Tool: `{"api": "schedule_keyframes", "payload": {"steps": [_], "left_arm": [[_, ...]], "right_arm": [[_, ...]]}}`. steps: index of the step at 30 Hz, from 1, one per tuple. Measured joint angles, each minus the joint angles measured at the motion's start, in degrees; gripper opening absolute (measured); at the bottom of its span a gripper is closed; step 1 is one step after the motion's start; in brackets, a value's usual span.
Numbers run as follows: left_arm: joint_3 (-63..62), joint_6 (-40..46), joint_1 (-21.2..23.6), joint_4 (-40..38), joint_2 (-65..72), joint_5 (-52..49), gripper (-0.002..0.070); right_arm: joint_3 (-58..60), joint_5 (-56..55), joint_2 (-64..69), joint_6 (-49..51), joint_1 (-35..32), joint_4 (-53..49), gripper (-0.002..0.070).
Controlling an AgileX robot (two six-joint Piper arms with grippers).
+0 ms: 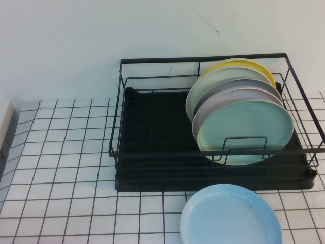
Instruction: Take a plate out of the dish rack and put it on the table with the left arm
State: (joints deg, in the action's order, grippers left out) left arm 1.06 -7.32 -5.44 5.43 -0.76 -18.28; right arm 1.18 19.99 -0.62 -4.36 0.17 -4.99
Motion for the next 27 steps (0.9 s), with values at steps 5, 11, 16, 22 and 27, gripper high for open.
{"api": "schedule_keyframes", "payload": {"steps": [5,11,16,22,27], "left_arm": [[0.0,0.0,0.0,0.2,0.0,0.5,-0.0003],[0.2,0.0,0.0,3.4,0.0,13.1,-0.0003],[0.2,0.1,0.0,5.9,0.0,34.3,-0.0003],[0.2,0.1,0.0,6.5,0.0,58.8,-0.0003],[0.2,0.2,0.0,6.6,-0.1,73.4,-0.0003]], "right_arm": [[0.0,0.0,0.0,0.0,0.0,0.0,-0.0001],[0.0,0.0,0.0,0.0,0.0,0.0,-0.0001],[0.0,0.0,0.0,0.0,0.0,0.0,-0.0001],[0.0,0.0,0.0,0.0,0.0,0.0,-0.0001],[0.0,0.0,0.0,0.0,0.0,0.0,-0.0001]]}}
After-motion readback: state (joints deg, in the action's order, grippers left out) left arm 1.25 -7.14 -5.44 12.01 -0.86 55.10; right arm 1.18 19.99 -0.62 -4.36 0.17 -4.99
